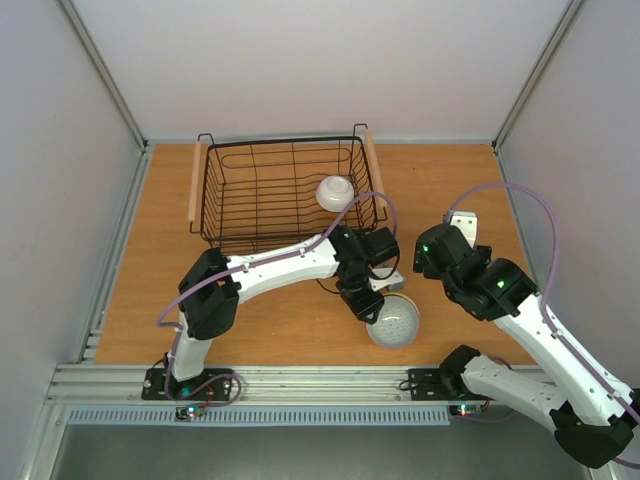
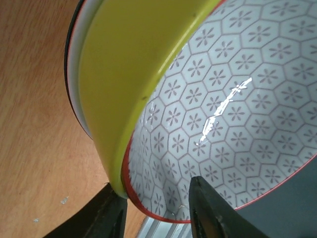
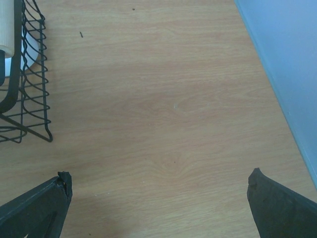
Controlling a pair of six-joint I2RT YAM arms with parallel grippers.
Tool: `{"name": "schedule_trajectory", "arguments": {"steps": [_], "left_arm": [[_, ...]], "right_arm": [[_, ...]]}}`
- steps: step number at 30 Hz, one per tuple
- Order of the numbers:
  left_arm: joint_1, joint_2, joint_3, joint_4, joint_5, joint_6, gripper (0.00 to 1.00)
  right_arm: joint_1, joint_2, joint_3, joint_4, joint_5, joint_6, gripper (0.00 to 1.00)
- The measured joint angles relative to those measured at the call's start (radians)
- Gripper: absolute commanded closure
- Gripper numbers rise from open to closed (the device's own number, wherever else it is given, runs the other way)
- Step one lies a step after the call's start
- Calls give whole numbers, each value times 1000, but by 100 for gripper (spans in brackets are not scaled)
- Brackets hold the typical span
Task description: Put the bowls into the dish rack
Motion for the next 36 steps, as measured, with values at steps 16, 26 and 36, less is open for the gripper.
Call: {"name": "schedule_trajectory", "arguments": {"steps": [16,26,36], "left_arm": [[0,3,1,-7,10,-3,99],[0,-1,1,-5,15,0,100],[8,-36,41,-11,69,5,99]], "right_arm": [[0,-9,-1,0,0,0,1],[0,-18,-1,0,0,-1,1],[0,-82,3,16,-42,-27,4]]}}
